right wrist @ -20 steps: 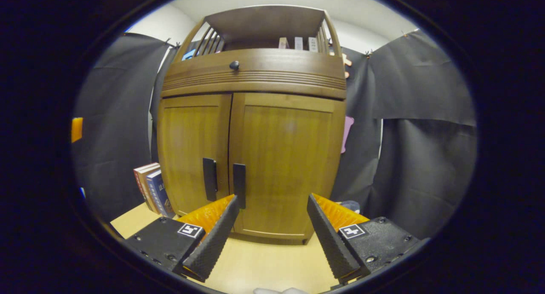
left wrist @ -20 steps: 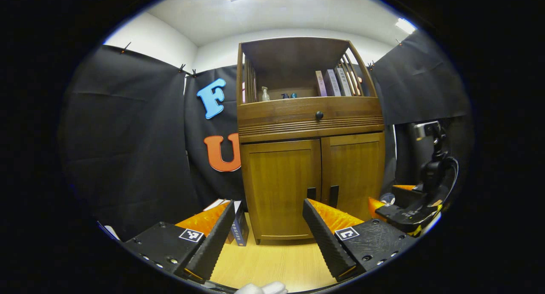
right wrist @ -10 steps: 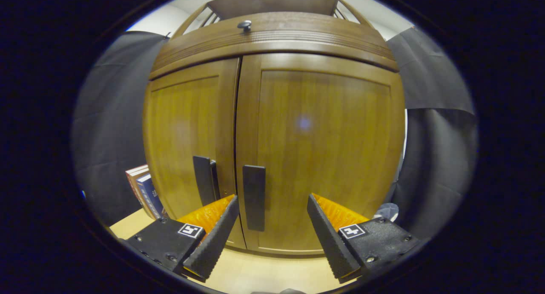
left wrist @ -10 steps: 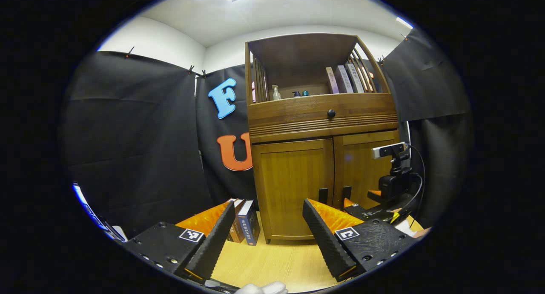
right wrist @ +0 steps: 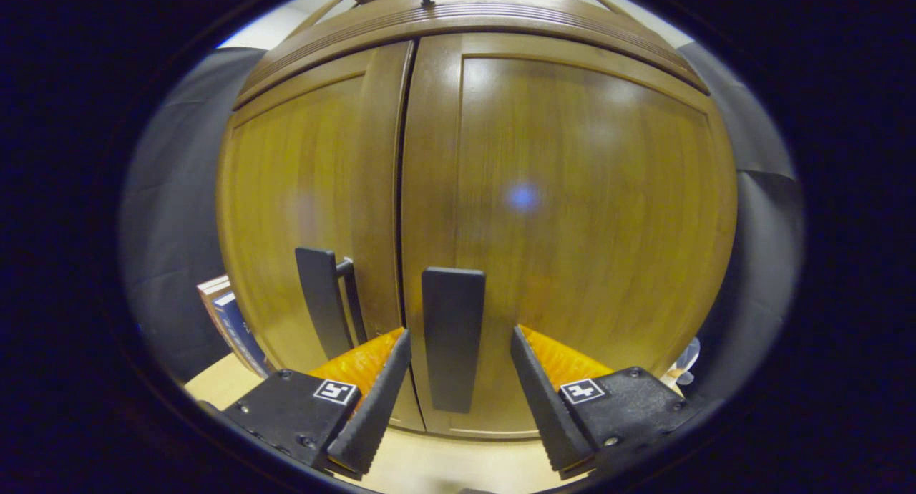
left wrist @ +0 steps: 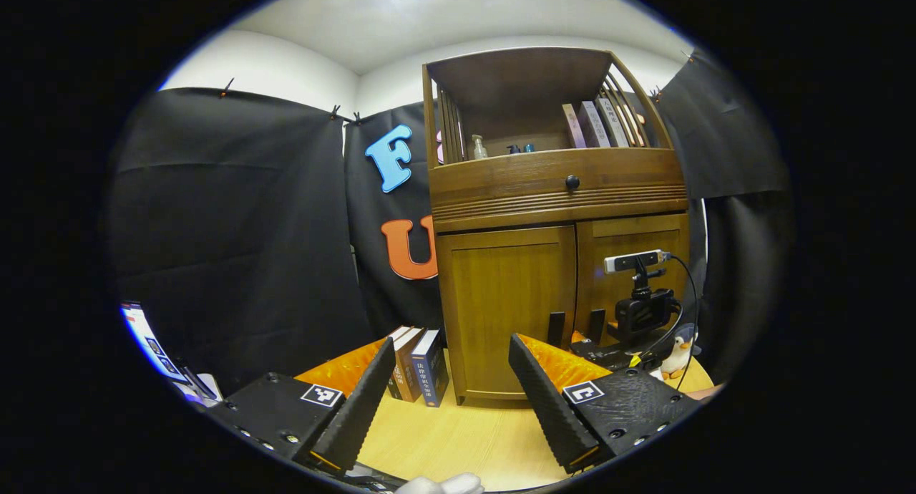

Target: Open the right door of the double-door shoe cabinet with the right hand, and open the left door with the left hand.

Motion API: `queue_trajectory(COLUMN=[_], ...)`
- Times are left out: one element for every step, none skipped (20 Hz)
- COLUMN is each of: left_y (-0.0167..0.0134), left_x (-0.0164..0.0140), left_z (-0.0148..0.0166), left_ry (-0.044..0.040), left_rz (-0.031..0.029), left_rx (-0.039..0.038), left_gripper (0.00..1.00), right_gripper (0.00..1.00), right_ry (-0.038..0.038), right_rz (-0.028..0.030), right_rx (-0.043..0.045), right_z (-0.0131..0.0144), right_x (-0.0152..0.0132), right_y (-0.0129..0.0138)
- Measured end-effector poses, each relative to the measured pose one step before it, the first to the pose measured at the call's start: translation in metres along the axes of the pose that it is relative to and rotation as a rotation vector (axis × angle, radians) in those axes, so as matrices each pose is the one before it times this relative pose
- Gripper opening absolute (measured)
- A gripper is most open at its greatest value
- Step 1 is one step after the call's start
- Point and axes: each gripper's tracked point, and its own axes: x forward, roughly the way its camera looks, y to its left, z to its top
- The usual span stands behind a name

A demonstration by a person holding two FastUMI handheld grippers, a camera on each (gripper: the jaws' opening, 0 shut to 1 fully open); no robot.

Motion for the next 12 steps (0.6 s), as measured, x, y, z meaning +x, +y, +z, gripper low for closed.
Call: queue_trajectory(left_y=[0.00009,-0.00039,-0.00018,-0.00004,0.00030,-0.00006,0.00075,0.00078,0.00316,0.00271,0.00255,0.00126], left_x=[-0.00049,-0.00064,-0.00086,-0.00051,-0.00027,-0.00123,-0.00117,-0.00199,-0.00579,-0.00525,-0.00336,-0.00303], left_z=[-0.00124,0.00086,0.00222,0.00086,0.00027,0.00107,-0.00021,0.00035,0.00122,0.00082,0.00139,0.00080], left_ry=[0.00417,-0.00092,-0.00434,-0.00424,-0.00483,-0.00381,-0.00297,-0.00379,-0.00469,-0.00353,-0.00522,-0.00505], left_rz=[0.00221,-0.00102,-0.00056,0.00000,0.00026,0.00033,-0.00039,-0.00082,0.00104,-0.00049,0.00074,-0.00108], left_rx=[-0.00379,-0.00473,-0.00196,0.00089,0.00149,0.00173,0.00096,0.00020,0.00012,-0.00030,-0.00152,-0.00211], left_gripper=[0.96,0.96,1.00,0.96,0.96,0.96,0.96,0.96,0.96,0.96,0.96,0.96], right_gripper=[0.88,0.81,0.76,0.71,0.65,0.61,0.55,0.43,0.38,0.35,0.35,0.33], right_ry=[0.00154,0.00096,0.00124,0.00332,0.00906,0.01187,0.01215,0.00054,0.00959,0.00491,0.00909,0.01059], right_rz=[-0.01893,-0.01766,-0.01524,-0.00492,0.00998,0.01336,0.01545,-0.00633,0.00159,0.00883,0.01251,0.01205], right_rx=[-0.00584,-0.00172,0.00495,0.00746,0.00954,0.00964,0.00799,-0.00171,-0.00339,0.00343,0.00394,0.00155], right_z=[-0.00171,0.00119,-0.00134,0.00046,-0.00051,-0.00144,-0.00272,0.00036,-0.00150,0.00039,0.00032,-0.00128], right_x=[0.00361,0.00102,0.00121,-0.00027,-0.00104,-0.00088,0.00107,0.00088,0.00098,-0.00140,-0.00050,-0.00124], right_y=[0.00062,-0.00205,-0.00094,-0.00042,0.00060,0.00338,0.00587,0.00048,-0.00151,0.00035,0.00016,-0.00002])
